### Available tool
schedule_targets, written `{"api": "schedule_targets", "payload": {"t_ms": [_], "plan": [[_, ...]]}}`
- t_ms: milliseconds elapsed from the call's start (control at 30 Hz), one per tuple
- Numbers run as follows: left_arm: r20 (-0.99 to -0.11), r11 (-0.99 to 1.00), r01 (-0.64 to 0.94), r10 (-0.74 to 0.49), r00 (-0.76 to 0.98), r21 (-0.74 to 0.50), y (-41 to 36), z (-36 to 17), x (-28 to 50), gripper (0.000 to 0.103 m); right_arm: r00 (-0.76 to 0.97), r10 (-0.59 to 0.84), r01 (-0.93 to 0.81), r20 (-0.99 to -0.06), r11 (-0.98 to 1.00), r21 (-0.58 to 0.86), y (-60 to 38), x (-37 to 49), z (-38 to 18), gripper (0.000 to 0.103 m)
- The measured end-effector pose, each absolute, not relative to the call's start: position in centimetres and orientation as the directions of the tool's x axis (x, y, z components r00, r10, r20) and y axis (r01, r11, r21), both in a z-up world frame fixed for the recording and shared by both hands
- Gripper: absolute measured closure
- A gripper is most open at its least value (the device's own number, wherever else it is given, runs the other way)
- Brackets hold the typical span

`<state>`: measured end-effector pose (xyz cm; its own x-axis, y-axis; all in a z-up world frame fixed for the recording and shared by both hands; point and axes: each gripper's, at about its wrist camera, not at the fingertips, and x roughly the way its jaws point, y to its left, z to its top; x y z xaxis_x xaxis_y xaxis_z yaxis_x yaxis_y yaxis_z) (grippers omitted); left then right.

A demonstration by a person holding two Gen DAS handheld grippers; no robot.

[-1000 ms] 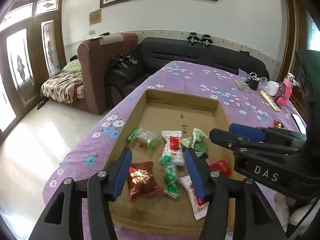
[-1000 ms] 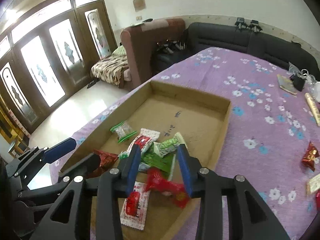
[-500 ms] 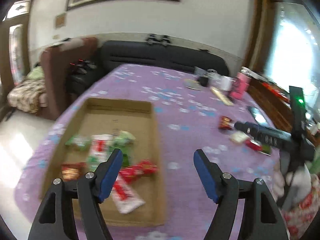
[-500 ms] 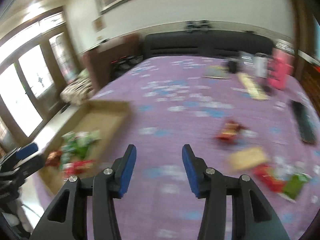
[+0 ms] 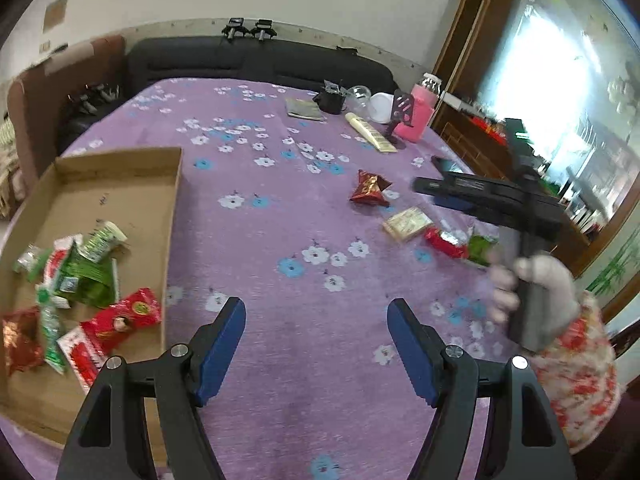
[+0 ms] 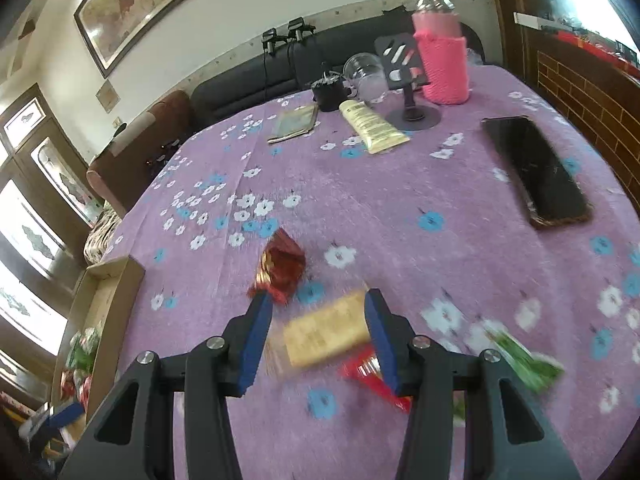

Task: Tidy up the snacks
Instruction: 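Move both open grippers back over the remaining snacks on the tablecloth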

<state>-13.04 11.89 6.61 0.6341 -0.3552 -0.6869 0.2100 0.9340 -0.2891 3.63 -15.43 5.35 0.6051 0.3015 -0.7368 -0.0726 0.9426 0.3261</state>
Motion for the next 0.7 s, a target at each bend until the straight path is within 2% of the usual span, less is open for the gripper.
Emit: {"api": "schedule_targets", "payload": {"t_ms": [167, 200, 267, 400, 467, 500, 533, 600, 700], "plan": [[-0.656, 0.907, 0.201, -0.409, 0.635, -0.371, 12.7, 6.9, -12.9, 0.020, 0.543, 0.309, -0.056, -0.781, 0.941, 0.333, -12.2, 8.3, 3.1, 0.056], [-0.657, 0.908, 0.195, -0.404, 0.637, -0.370, 12.8, 6.9, -13.0, 0.020, 0.526, 0.320, -0.064, -0.788, 0.939, 0.338, -11.3, 9.0, 2.6, 0.059], [-0.657, 0.907, 0.190, -0.405, 0.637, -0.375, 13.2, 6.9, -13.1, 0.020, 0.491, 0.349, -0.082, -0.798, 0.931, 0.357, -10.2, 9.4, 1.8, 0.075], [-0.648, 0.907, 0.190, -0.404, 0.645, -0.377, 13.4, 7.0, -13.3, 0.020, 0.419, 0.463, -0.184, -0.781, 0.886, 0.426, -8.0, 7.6, 2.2, 0.082], [-0.647, 0.904, 0.188, -0.409, 0.644, -0.385, 13.4, 6.9, -13.1, 0.020, 0.346, 0.560, -0.256, -0.752, 0.828, 0.499, -7.0, 6.3, 2.6, 0.082], [-0.648, 0.902, 0.192, -0.414, 0.639, -0.386, 13.3, 6.8, -13.2, 0.020, 0.283, 0.642, -0.303, -0.713, 0.765, 0.568, -6.8, 5.4, 3.2, 0.081], [-0.650, 0.902, 0.195, -0.414, 0.637, -0.384, 13.4, 6.8, -13.3, 0.020, 0.270, 0.665, -0.319, -0.696, 0.744, 0.588, -7.1, 4.7, 3.8, 0.078], [-0.650, 0.901, 0.198, -0.418, 0.635, -0.386, 13.4, 6.8, -13.4, 0.020, 0.337, 0.626, -0.323, -0.703, 0.779, 0.538, -8.8, 3.7, 5.8, 0.060], [-0.642, 0.895, 0.197, -0.427, 0.637, -0.400, 13.7, 6.6, -13.3, 0.020, 0.478, 0.399, -0.243, -0.783, 0.916, 0.319, -12.5, 3.7, 7.5, 0.057]]}}
